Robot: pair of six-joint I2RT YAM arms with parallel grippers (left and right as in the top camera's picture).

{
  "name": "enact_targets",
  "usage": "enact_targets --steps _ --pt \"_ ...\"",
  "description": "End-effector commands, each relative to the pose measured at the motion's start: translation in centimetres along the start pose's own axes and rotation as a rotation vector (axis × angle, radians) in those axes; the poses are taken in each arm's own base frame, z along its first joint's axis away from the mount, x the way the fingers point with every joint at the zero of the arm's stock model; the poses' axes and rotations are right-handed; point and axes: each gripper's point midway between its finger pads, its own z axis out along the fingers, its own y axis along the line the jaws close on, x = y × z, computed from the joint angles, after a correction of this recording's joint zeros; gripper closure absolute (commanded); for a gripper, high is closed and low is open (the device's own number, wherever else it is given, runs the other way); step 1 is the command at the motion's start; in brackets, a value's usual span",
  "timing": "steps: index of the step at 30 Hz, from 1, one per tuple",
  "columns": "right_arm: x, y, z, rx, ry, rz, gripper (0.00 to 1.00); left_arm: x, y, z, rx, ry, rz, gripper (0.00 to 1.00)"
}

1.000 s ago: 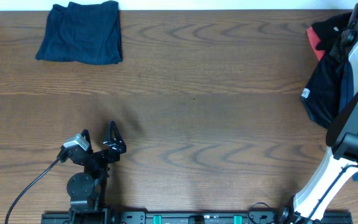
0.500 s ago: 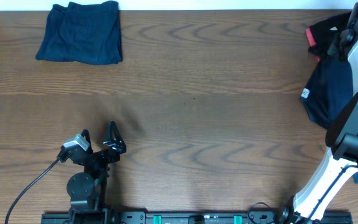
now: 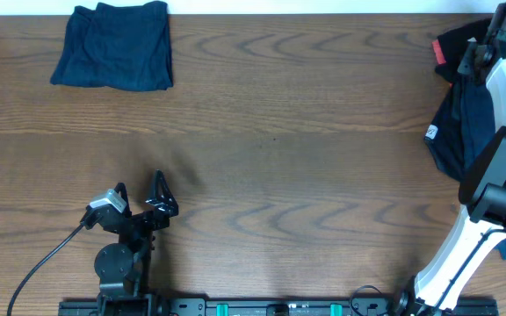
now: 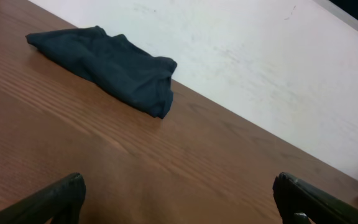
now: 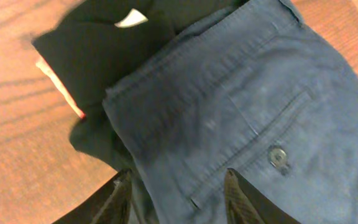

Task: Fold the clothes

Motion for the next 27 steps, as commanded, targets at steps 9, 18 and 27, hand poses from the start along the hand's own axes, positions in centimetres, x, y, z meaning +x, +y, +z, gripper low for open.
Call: enact_targets --steps 9,18,27 --pt "4.0 4.3 5.4 -0.024 0.059 -0.148 0.46 1.2 1.2 0.1 -0.044 0.029 -0.001 0.02" --pt "3.3 3.8 5.7 -0.005 0.029 -0.137 0.5 1.2 1.2 0.1 -0.044 0.029 -0.001 0.02" --pt "2.4 2.4 6.0 0.009 0.003 -0.009 0.55 1.2 1.2 0.1 -0.044 0.029 -0.001 0.02"
